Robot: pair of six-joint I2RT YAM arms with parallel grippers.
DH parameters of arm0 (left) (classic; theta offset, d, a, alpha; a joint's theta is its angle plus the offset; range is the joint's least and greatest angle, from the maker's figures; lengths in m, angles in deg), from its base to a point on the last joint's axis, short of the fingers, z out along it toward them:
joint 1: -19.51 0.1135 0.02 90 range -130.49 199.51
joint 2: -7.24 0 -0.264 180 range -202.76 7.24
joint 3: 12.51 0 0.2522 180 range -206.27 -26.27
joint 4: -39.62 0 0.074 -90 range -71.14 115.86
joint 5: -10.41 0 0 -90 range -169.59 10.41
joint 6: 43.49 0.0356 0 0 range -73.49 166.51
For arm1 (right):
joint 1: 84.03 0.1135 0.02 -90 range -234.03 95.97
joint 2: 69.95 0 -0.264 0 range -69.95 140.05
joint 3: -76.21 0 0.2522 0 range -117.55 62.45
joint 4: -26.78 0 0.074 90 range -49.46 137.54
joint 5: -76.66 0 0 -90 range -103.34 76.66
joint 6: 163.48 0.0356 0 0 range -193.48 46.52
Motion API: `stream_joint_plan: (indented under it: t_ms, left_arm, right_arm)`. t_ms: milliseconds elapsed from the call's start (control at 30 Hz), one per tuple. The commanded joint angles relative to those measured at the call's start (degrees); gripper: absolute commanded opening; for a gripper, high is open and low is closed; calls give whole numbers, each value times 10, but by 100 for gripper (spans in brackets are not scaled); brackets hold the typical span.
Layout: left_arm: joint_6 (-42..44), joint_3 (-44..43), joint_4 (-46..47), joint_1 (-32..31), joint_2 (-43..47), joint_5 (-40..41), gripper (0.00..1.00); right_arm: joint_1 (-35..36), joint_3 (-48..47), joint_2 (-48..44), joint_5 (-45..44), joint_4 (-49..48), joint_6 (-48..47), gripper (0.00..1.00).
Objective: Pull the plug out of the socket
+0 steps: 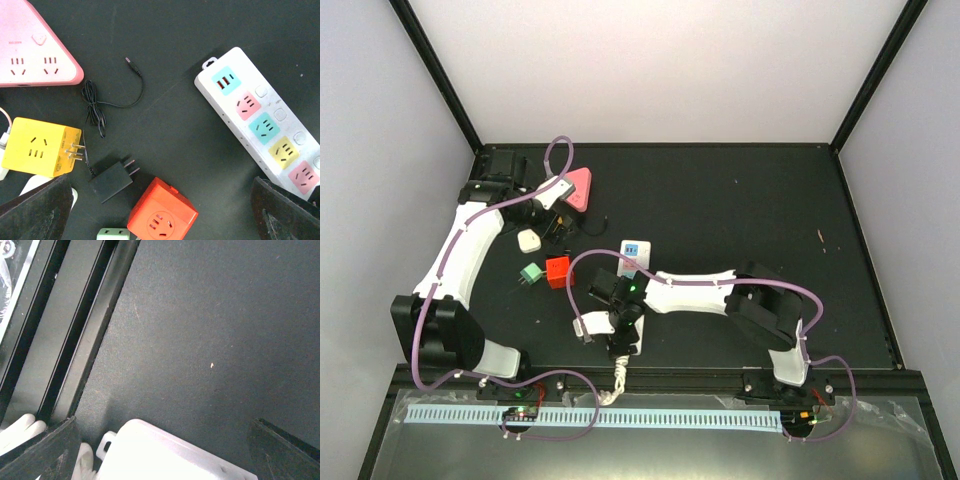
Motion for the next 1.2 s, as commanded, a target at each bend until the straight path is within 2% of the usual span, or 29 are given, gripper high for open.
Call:
stream_joint_plan:
  t_ms: [0,467,1167]
  left_arm:
    - [-8,1,11,5,12,-21,99]
    - [-8,-2,8,6,12,-29,99]
    - [-8,-9,2,5,9,-38,99]
  right_arm:
    - [-18,-22,10,-36,27,-4,93]
    - [-129,16,-1,-75,74,-70,93]
    - [-429,5,-21,-105,234,-221,93]
